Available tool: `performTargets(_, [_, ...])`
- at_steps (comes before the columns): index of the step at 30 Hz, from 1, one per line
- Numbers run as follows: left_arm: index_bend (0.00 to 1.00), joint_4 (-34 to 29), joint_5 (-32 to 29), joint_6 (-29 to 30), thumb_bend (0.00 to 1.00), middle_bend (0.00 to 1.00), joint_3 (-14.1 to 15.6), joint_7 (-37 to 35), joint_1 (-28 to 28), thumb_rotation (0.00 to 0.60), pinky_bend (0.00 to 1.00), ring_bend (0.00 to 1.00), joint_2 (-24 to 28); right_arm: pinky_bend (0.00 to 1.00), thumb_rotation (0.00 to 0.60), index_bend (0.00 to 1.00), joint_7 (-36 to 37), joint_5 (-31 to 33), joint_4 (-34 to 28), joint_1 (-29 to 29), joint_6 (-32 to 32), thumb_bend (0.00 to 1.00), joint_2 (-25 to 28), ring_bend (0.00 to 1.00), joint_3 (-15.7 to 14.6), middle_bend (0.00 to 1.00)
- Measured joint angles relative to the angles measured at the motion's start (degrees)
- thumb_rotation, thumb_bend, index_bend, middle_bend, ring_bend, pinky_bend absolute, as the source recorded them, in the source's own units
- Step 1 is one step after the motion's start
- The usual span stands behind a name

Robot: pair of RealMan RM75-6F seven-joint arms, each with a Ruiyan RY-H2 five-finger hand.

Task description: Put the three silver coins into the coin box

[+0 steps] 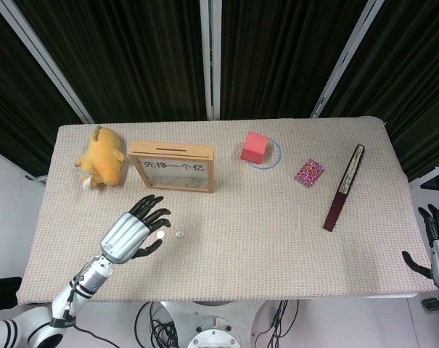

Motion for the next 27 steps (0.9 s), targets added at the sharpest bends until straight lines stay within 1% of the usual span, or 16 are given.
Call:
performTargets(5, [0.34,9.4,-0.4,-0.5,0.28,0.23,0.8,0.1,2.4,0.600,0.11,0.07,-5.2,0.00,0.600,0.00,0.1,-0.2,-0.4,-0.5,0.6,0.18,0.5,0.00,-0.2,0.00])
performTargets(7, [0.34,12.5,-1.6,-1.7,0.28,0.22,0.6,-0.4,3.1,0.600,0.11,0.07,-7.6,0.00,0.600,0.00,0.2,-0.1,-0.4,-0.7,0.9,0.18,0.7,0.00,-0.2,0.00])
performTargets(10, [0.34,15.3,-3.4,-4.0,0.27,0.22,0.3,-1.3,3.8,0.600,0.12,0.07,-10.1,0.00,0.600,0.00,0.5,0.1,-0.4,-0.9,1.0,0.18,0.8,0.00,-0.1,0.00])
performTargets(19, [0.39,21.4,-5.9,-7.7,0.26,0.22,-1.6,-3.6,4.3,0.600,0.12,0.07,-15.5,0.00,0.600,0.00,0.8,0.2,0.2,-0.8,0.3,0.18,0.3,0.00,-0.2,0.00])
performTargets(27, [0.42,24.2,-8.0,-10.9,0.26,0.23,-3.1,-3.4,4.1,0.600,0.12,0.07,-17.8,0.00,0.600,0.00,1.4,0.7,1.0,-0.8,-0.1,0.18,0.0,0.00,-0.2,0.00])
